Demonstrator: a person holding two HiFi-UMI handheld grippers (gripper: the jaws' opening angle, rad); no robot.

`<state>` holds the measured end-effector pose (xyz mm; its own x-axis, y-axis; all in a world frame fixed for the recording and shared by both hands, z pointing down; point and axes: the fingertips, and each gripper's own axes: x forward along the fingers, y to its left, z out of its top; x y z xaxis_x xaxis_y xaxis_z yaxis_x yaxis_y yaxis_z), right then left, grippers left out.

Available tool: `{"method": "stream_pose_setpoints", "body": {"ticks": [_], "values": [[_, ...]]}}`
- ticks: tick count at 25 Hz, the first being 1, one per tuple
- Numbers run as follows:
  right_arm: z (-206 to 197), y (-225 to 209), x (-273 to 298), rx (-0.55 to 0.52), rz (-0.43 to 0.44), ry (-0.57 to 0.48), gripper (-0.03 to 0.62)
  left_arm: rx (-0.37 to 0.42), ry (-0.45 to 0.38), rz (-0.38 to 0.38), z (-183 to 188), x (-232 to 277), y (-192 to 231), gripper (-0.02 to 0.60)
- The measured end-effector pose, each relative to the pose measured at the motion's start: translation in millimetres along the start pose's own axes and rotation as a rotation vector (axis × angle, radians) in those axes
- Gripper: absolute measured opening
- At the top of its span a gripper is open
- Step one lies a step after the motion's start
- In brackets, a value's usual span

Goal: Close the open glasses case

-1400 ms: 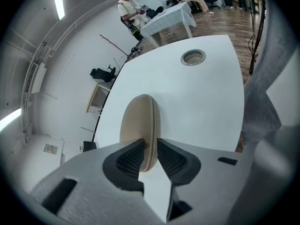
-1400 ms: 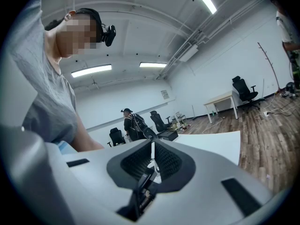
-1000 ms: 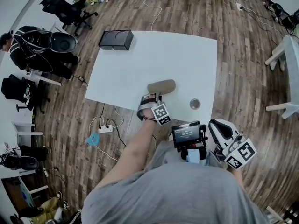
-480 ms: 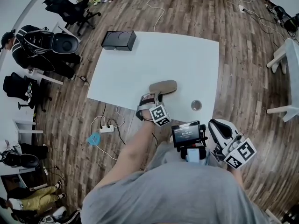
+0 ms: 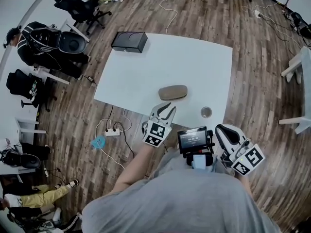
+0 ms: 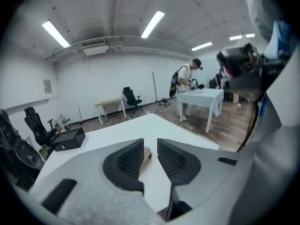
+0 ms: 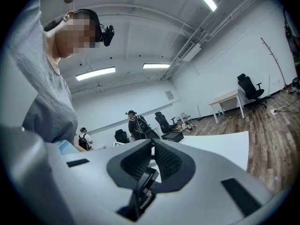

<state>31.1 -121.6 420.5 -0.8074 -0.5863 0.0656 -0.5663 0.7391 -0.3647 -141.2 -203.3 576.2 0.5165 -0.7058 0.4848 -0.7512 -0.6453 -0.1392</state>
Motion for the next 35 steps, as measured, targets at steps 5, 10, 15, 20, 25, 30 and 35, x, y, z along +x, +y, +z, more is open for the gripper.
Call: {"method": "stream_pose_setpoints", "body": {"ticks": [5, 10, 15, 20, 25, 30, 35], "values": [[-0.5, 0.3, 1.8, -0.003, 0.027, 0.002, 0.034, -0.236, -0.165, -0.054, 25.3, -36.6, -23.5, 0.095], [0.0, 0.1, 5.9, -0.007, 0.062, 0.006, 0.034, -0.357, -0.234, -0.067, 27.2, -50.1, -35.2, 0.095], [2.7, 6.6, 10.2, -0.017, 0.102, 0.014, 0.034, -0.381, -0.271, -0.114, 31.4, -59.5, -38.2, 0.063], [2.0, 10.1, 15.4, -0.022, 0.121, 0.025, 0.034, -0.355, -0.270, -0.109, 35.4, -66.5, -34.1, 0.020], [-3.9, 9.4, 10.2, -0.054, 0.139, 0.051, 0.034, -0.350, -0.268, -0.102, 38.3, -63.9, -44.8, 0.018], [-6.8, 12.7, 13.5, -0.106, 0.131, 0.079, 0.031, -0.349, -0.276, -0.096, 40.1, -69.2, -42.2, 0.020], [-9.9, 16.8, 17.1, -0.108, 0.129, 0.084, 0.031, -0.346, -0.280, -0.092, 37.6, -74.6, -36.5, 0.020]]}}
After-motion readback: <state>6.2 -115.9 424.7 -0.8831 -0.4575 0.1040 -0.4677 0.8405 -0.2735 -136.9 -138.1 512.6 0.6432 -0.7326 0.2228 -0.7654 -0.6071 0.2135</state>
